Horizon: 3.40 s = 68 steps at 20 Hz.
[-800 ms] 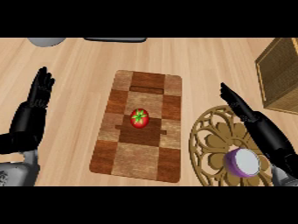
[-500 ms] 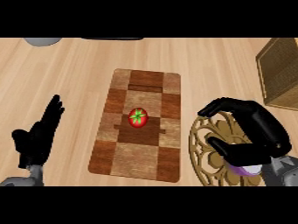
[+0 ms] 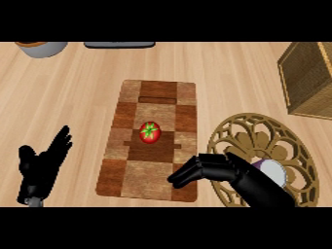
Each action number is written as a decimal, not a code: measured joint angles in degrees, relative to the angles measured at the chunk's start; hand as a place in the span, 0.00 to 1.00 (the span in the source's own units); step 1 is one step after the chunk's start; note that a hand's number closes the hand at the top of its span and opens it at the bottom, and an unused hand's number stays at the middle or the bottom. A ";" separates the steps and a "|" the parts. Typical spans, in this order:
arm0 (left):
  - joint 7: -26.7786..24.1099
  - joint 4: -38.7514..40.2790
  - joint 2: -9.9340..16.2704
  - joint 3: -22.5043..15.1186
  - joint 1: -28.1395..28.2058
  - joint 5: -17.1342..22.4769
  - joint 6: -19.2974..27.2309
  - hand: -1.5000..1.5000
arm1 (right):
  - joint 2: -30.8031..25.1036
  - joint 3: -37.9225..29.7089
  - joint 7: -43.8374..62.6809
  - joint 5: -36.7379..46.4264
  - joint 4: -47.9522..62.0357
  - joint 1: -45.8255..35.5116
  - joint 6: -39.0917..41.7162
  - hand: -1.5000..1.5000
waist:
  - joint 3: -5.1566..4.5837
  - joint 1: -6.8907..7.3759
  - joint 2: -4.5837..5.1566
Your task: Pick the can from the placemat and place it in the basket
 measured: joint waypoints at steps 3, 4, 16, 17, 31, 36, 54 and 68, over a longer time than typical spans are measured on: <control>0.66 -0.30 0.23 0.18 0.69 0.26 -0.18 0.50 | -4.15 -1.12 5.20 8.07 -3.38 -2.51 -1.70 0.00 | -0.06 -0.75 -0.39; 0.74 -0.39 0.21 0.22 0.82 0.24 -0.06 0.50 | -5.97 -2.21 6.96 10.58 -4.12 -4.01 -1.72 0.00 | -0.08 -0.85 -0.43; 3.21 -2.01 0.69 0.50 1.37 0.42 -0.14 0.50 | -29.07 -17.96 27.66 5.14 -14.60 -18.84 17.91 0.00 | -0.15 -0.96 -0.21; 3.51 -2.04 0.72 0.51 1.32 0.40 -0.13 0.50 | -30.87 -19.05 28.69 2.59 -14.39 -19.56 20.23 0.00 | -0.15 -0.98 -0.18; 4.70 -3.71 0.11 0.31 1.90 -0.20 -0.33 0.50 | -51.12 -27.85 35.25 -24.70 -8.83 -26.05 37.99 0.00 | -0.10 -0.18 0.15; 4.91 -3.32 -0.11 0.58 1.64 -0.21 -1.10 0.50 | -50.06 -27.50 37.05 -25.54 -10.52 -23.94 37.29 0.00 | 0.00 0.13 0.27; 5.54 -4.69 -1.45 0.62 2.31 -2.28 -1.16 0.50 | -32.84 -18.46 33.85 0.57 -14.26 -12.29 36.48 0.00 | 0.14 0.71 0.49; 3.82 -4.40 -2.27 1.56 3.32 -3.15 -2.12 0.50 | -26.00 -12.48 18.41 24.36 -8.79 -3.65 32.27 0.00 | 0.28 0.49 0.37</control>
